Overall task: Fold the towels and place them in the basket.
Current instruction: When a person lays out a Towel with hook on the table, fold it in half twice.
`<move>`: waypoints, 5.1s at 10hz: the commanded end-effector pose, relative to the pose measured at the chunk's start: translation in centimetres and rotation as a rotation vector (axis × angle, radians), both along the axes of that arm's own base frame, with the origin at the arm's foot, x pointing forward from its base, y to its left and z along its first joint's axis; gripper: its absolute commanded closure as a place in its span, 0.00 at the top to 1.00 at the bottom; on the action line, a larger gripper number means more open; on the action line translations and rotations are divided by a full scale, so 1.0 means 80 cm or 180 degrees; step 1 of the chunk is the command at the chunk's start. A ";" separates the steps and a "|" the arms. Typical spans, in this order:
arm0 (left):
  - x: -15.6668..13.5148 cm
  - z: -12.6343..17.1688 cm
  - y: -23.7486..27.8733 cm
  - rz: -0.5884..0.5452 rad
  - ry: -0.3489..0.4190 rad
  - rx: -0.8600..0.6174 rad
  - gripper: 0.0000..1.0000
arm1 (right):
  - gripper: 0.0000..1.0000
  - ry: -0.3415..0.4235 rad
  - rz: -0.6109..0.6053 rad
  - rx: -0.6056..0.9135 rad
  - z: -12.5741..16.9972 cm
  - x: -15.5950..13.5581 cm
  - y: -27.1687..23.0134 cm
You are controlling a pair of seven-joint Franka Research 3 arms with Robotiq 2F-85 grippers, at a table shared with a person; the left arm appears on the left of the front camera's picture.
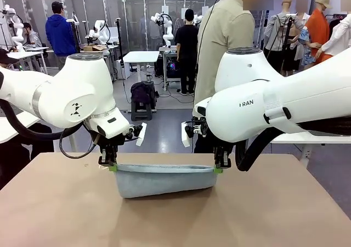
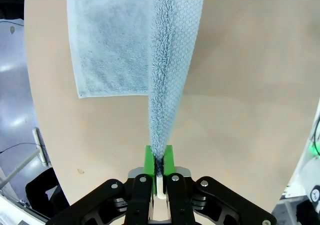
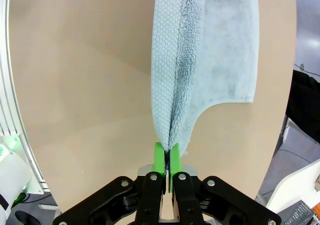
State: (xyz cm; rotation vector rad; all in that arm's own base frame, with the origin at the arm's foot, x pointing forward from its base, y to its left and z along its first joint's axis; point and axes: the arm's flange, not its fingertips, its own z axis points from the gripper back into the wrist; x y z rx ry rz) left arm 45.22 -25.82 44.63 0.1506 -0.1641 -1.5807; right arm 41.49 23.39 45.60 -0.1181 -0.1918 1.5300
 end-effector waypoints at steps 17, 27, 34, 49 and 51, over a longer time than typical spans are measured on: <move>0.182 -0.071 -0.032 -0.0576 0.0511 0.0274 0.08 | 0.05 0.0256 0.0083 0.0174 -0.076 0.167 -0.024; 0.214 -0.105 -0.007 -0.0570 0.0319 0.0341 0.22 | 0.14 0.0180 0.0160 0.0229 -0.113 0.225 -0.022; 0.190 -0.064 0.005 -0.0509 -0.0185 0.0210 0.87 | 0.84 -0.0181 0.0139 0.0271 -0.088 0.208 -0.026; 0.022 0.084 0.213 -0.0449 -0.0374 -0.1902 0.95 | 0.87 0.1296 -0.3563 0.1835 0.062 -0.011 -0.117; 0.024 0.078 0.245 -0.0474 -0.0383 -0.2191 0.95 | 0.87 0.1718 -0.4030 0.1837 0.063 -0.003 -0.140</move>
